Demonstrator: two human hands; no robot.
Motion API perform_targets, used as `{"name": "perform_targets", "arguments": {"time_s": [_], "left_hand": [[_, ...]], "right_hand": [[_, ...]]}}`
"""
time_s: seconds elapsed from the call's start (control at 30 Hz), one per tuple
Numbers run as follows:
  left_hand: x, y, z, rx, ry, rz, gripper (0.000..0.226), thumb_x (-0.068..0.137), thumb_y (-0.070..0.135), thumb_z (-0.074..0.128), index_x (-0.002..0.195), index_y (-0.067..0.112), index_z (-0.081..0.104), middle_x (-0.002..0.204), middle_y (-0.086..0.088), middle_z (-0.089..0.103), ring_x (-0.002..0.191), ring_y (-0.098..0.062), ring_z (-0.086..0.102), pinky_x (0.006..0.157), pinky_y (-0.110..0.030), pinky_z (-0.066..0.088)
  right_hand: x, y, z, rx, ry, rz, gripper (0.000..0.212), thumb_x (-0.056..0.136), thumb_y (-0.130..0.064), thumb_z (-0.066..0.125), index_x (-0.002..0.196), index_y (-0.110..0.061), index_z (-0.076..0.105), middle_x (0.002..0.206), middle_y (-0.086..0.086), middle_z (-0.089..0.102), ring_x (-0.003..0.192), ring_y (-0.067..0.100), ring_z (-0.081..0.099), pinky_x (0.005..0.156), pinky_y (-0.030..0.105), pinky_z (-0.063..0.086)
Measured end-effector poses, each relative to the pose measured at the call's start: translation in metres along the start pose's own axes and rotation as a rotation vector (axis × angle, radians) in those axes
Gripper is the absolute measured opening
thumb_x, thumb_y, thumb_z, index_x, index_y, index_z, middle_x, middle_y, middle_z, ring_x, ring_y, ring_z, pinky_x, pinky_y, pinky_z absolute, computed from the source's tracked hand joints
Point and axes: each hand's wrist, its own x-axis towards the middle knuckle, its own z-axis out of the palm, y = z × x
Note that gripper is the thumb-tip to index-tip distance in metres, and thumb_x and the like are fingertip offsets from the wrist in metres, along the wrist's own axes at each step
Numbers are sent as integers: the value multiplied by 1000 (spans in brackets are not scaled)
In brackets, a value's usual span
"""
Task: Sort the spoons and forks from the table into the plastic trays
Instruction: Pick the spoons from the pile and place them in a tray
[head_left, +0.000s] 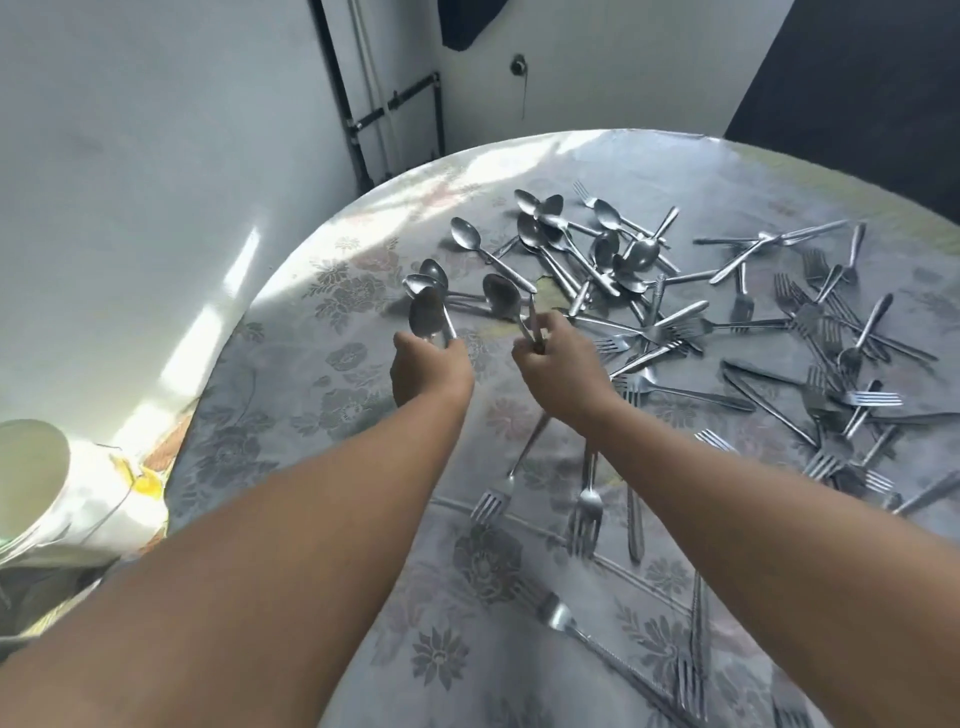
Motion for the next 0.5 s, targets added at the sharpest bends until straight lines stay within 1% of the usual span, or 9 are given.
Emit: {"name": "perform_targets", "arguments": {"time_s": [0.07,0.1,0.17,0.27,0.33,0.4,0.43,0.5], "left_hand": [[12,9,5,108,-22,76,26,93,32,67,109,13,57,106,-5,66,99,-30,66,85,-39,54],[18,12,8,176,-23,123,26,94,32,68,108,13,59,106,-6,67,100,-30,66,85,-38,53],[30,13,13,276,-7,183,23,94,29,68,109,13,61,109,-8,68,101,-31,66,86,-38,55],[37,9,21,308,38,146,20,94,27,69,105,11,63,108,-11,71,99,-32,69,86,-41,58],[36,7,24,270,71,89,22,94,28,69,104,9,66,106,-13,73,97,-33,70,82,-40,59],[33,10,23,244,62,49,22,96,28,66,105,7,66,105,-13,73,94,-32,70,73,-36,56],[33,12,22,244,29,42,21,97,27,66,104,7,65,103,-13,73,89,-31,70,66,-34,54],[31,16,20,264,-64,24,21,92,23,72,102,6,64,88,-10,71,69,-24,66,41,-27,46]], "right_hand": [[2,6,-6,-19,57,17,23,101,-38,58,105,-17,66,90,3,69,83,23,62,72,35,47],[3,9,-8,-47,72,29,23,102,-38,58,98,-17,66,87,1,67,84,23,61,72,35,47],[4,17,-14,-109,105,57,22,103,-37,55,89,-20,62,82,-1,64,82,25,61,68,35,43],[8,32,-29,-193,184,139,21,103,-37,48,97,-25,64,91,3,68,86,29,60,69,36,44],[10,39,-41,-227,208,191,19,102,-34,47,94,-25,61,93,5,67,88,29,59,69,35,43],[11,46,-51,-249,227,231,16,102,-32,49,90,-24,57,89,4,63,85,28,56,65,33,37],[10,49,-55,-259,230,245,15,102,-31,51,90,-24,56,87,3,62,83,28,55,62,32,34],[10,55,-60,-263,232,270,12,102,-32,54,92,-25,56,87,0,60,82,25,53,64,31,34]]}}
